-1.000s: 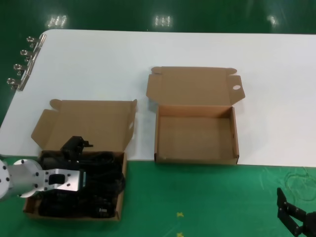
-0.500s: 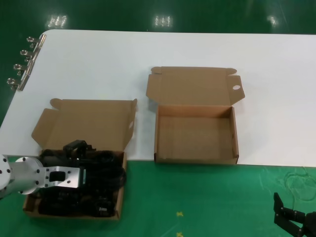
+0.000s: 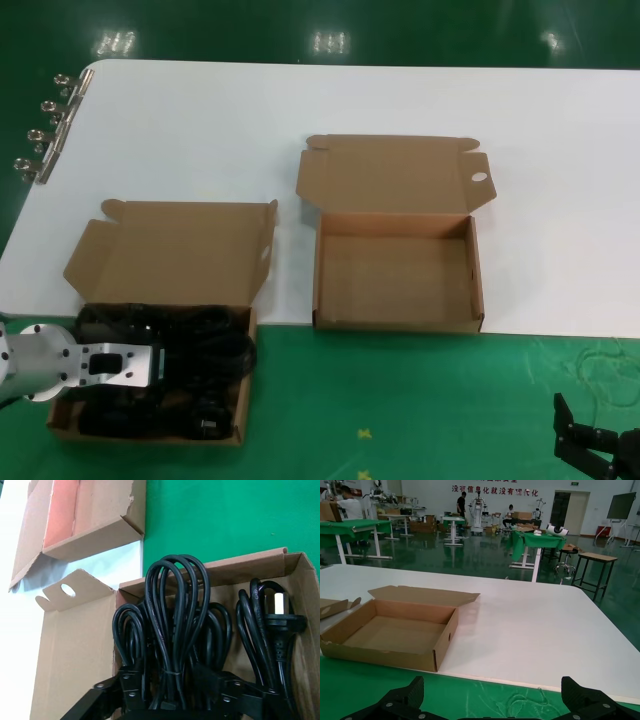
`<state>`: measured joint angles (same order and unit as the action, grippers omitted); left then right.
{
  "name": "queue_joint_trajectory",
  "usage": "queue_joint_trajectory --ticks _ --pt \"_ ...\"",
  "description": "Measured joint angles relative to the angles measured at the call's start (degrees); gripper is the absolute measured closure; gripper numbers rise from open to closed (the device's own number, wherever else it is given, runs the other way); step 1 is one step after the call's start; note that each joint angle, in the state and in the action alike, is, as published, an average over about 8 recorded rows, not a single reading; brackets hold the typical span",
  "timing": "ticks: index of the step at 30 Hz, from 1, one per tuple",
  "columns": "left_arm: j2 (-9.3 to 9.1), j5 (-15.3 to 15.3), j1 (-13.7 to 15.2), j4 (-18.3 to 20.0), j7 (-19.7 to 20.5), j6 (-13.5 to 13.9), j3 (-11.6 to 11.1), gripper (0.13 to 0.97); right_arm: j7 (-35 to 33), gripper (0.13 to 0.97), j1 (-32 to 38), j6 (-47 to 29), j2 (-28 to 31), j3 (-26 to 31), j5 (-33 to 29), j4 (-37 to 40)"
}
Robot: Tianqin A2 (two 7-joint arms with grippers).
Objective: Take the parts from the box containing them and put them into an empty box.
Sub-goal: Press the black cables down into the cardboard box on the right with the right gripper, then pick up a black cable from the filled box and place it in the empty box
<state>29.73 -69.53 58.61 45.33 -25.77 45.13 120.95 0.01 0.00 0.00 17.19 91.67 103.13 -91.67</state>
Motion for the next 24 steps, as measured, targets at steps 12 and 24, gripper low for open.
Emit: queue_joint_trajectory --ticks 12,24 --pt "1.47 0.8 -0.8 3.1 2.9 0.8 0.3 0.825 0.0 0.129 0.0 0.0 0.0 0.0 0.0 0.0" --pt "3.76 1.5 -2.0 8.5 6.5 1.8 -0.2 0.881 0.0 0.129 0.0 0.0 0.0 0.0 0.0 0.0"
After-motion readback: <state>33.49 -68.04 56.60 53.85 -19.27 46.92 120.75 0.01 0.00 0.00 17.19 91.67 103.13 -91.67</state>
